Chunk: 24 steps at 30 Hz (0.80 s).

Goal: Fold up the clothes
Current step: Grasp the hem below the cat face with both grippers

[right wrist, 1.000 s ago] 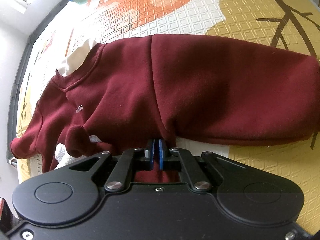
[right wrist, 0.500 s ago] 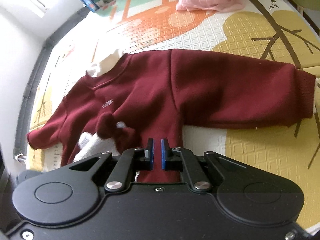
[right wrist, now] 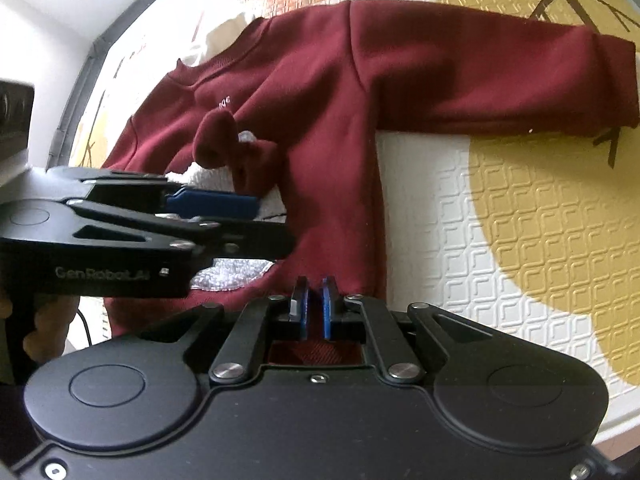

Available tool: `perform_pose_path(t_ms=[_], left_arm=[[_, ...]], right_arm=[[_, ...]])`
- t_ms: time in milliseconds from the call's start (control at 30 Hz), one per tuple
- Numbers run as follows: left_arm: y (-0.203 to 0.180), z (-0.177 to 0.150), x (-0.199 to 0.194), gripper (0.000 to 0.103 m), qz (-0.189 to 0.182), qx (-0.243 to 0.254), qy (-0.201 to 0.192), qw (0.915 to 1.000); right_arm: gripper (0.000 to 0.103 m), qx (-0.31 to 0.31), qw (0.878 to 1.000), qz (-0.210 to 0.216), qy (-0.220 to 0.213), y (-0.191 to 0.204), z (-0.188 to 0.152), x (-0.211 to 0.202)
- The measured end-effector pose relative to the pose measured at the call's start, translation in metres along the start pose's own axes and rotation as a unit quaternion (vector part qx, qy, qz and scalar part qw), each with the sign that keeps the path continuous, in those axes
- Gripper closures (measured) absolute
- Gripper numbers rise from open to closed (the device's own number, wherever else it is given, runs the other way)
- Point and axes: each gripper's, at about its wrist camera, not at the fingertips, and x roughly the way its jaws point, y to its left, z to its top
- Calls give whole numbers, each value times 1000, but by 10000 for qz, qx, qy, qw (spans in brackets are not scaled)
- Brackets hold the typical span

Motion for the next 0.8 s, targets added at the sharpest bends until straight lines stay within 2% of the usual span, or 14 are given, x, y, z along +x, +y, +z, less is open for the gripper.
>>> perform_pose_path(t_ms=[100,200,233,300,367,433,800], left_arm=[[-5,0,13,59,-20,30,144,9999],[-4,-1,26,61,341,100,321,9989],[-3,-2,28,67,460,132,334,9983],[2,-1,28,68,479,19,357,9982],[8,0,26,84,501,-100,376,9980],[13,1,25,90,555,-186,370,9976],[37,-8,-1,96,1359,-194,246,9902]], right_arm=[[98,-26,9999,-59,90,1,-6,8],[100,-98,9997,-144,144,3,-11,15],[100,-200,9995,-210,148,5,-12,15],[101,-427,9983,-350,170,11,-13,15],[101,-623,9968,-456,195,16,-14,16],[101,-751,9956,-520,222,19,-14,15],[102,-602,9968,-406,319,9,-9,12]])
